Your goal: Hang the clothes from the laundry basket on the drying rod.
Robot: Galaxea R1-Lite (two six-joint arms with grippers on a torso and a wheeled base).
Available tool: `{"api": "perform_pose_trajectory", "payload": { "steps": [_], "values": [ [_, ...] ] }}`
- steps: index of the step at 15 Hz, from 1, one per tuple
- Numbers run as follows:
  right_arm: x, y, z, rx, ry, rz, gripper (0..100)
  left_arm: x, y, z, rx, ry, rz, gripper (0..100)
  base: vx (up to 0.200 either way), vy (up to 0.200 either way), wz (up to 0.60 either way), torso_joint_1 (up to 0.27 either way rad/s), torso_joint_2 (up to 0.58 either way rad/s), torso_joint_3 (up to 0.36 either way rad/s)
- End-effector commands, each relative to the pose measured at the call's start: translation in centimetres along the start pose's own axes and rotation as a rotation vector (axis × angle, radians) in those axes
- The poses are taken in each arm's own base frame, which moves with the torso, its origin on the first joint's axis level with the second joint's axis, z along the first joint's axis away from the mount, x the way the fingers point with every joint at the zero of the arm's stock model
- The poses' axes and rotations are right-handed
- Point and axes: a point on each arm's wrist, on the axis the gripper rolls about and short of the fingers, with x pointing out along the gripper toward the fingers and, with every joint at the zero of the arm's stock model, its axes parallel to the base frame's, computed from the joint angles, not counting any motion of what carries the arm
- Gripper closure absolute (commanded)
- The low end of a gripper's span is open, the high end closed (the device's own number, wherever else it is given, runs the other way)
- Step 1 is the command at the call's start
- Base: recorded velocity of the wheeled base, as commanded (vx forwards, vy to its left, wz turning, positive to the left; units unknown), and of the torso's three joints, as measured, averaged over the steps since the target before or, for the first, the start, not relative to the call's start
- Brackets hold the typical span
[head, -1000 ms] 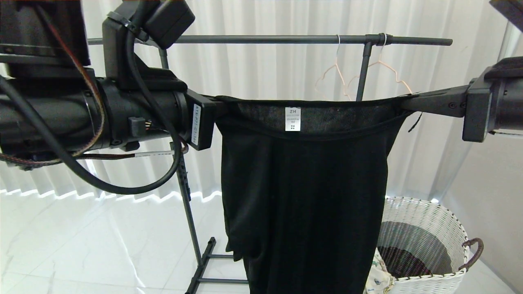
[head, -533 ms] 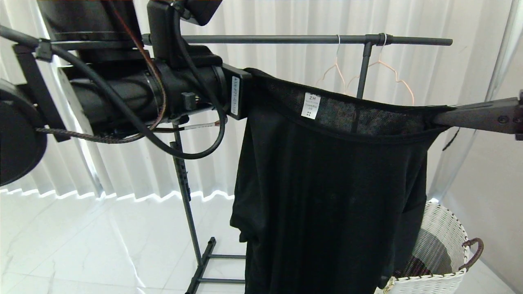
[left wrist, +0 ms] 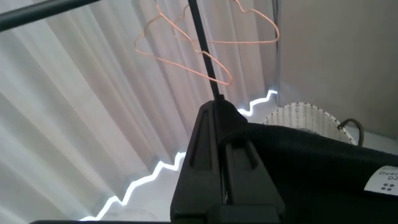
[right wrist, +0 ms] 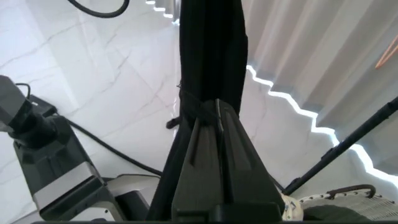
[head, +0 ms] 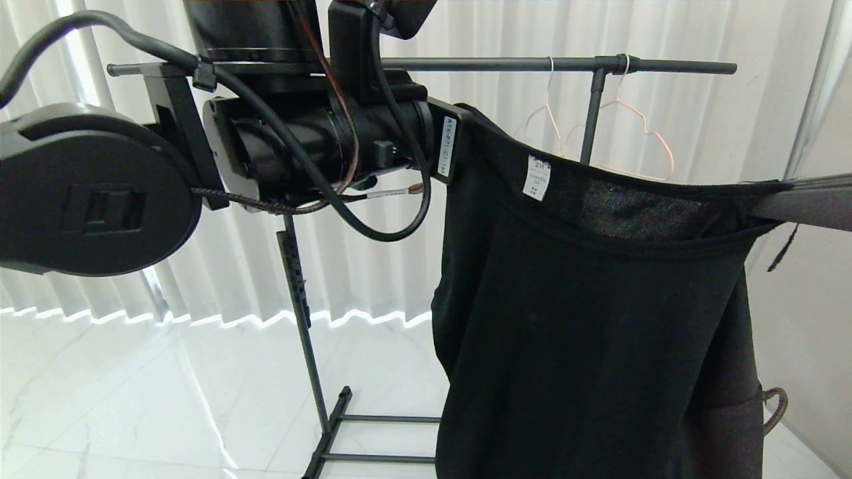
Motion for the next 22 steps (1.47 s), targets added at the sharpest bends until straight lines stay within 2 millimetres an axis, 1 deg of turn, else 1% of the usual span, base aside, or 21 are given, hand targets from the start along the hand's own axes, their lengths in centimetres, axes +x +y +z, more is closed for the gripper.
{"api": "perform_pose_trajectory", "payload": {
  "steps": [1, 2, 4, 6, 8, 9, 10, 11, 14, 17, 18, 19, 20, 22],
  "values": [
    [0.2, -0.1, -0.1, 0.001, 0.004, -0.009, 100, -0.1, 0.1, 0.0, -0.002, 0.006, 0.002, 100, 0.000, 0.000, 0.00, 0.000, 0.00, 0.000],
    [0.5, -0.5, -0.2, -0.003, 0.011, -0.044, 100, -0.8, 0.1, 0.1, -0.007, 0.021, -0.005, 100, 0.000, 0.000, 0.00, 0.000, 0.00, 0.000],
    [2.3, -1.8, 0.1, -0.027, -0.027, -0.114, 100, -2.4, -0.2, -0.1, -0.027, 0.067, -0.025, 100, 0.000, 0.000, 0.00, 0.000, 0.00, 0.000],
    [5.1, -3.7, 0.8, -0.056, -0.089, -0.176, 100, -4.0, -0.6, -0.4, -0.043, 0.091, -0.039, 100, 0.000, 0.000, 0.00, 0.000, 0.00, 0.000],
    [8.1, -5.2, 1.3, -0.088, -0.146, -0.206, 100, -6.0, -1.6, -0.2, -0.041, 0.123, -0.086, 100, 0.000, 0.000, 0.00, 0.000, 0.00, 0.000],
    [9.1, -5.6, 1.3, -0.093, -0.159, -0.210, 100, -7.0, -2.1, 0.0, -0.042, 0.134, -0.124, 100, 0.000, 0.000, 0.00, 0.000, 0.00, 0.000],
    [9.8, -5.8, 1.3, -0.093, -0.158, -0.207, 100, -7.7, -2.4, 0.0, -0.045, 0.142, -0.163, 100, 0.000, 0.000, 0.00, 0.000, 0.00, 0.000],
    [10.2, -5.9, 1.2, -0.092, -0.153, -0.203, 100, -8.5, -3.2, -0.1, -0.044, 0.145, -0.215, 100, 0.000, 0.000, 0.00, 0.000, 0.00, 0.000],
    [10.1, -5.9, 1.2, -0.088, -0.155, -0.203, 100, -9.5, -5.2, -1.0, -0.037, 0.174, -0.297, 100, 0.000, 0.000, 0.00, 0.000, 0.00, 0.000],
    [9.9, -5.8, 1.2, -0.088, -0.157, -0.205, 100, -9.8, -5.9, -1.2, -0.065, 0.184, -0.320, 100, 0.000, 0.000, 0.00, 0.000, 0.00, 0.000],
    [9.4, -5.6, 1.3, -0.090, -0.162, -0.205, 100, -9.8, -5.9, -1.2, -0.065, 0.183, -0.317, 100, 0.000, 0.000, 0.00, 0.000, 0.00, 0.000],
    [8.8, -5.4, 1.4, -0.091, -0.168, -0.208, 100, -9.7, -5.7, -1.2, -0.064, 0.185, -0.307, 100, 0.000, 0.000, 0.00, 0.000, 0.00, 0.000],
    [7.8, -5.1, 1.2, -0.089, -0.156, -0.211, 100, -9.4, -5.0, -1.2, -0.063, 0.187, -0.278, 100, 0.000, 0.000, 0.00, 0.000, 0.00, 0.000],
    [4.7, -3.9, 0.7, -0.079, -0.101, -0.215, 100, -8.3, -3.8, -1.0, -0.064, 0.187, -0.198, 100, 0.000, 0.000, 0.00, 0.000, 0.00, 0.000]
  ]
}}
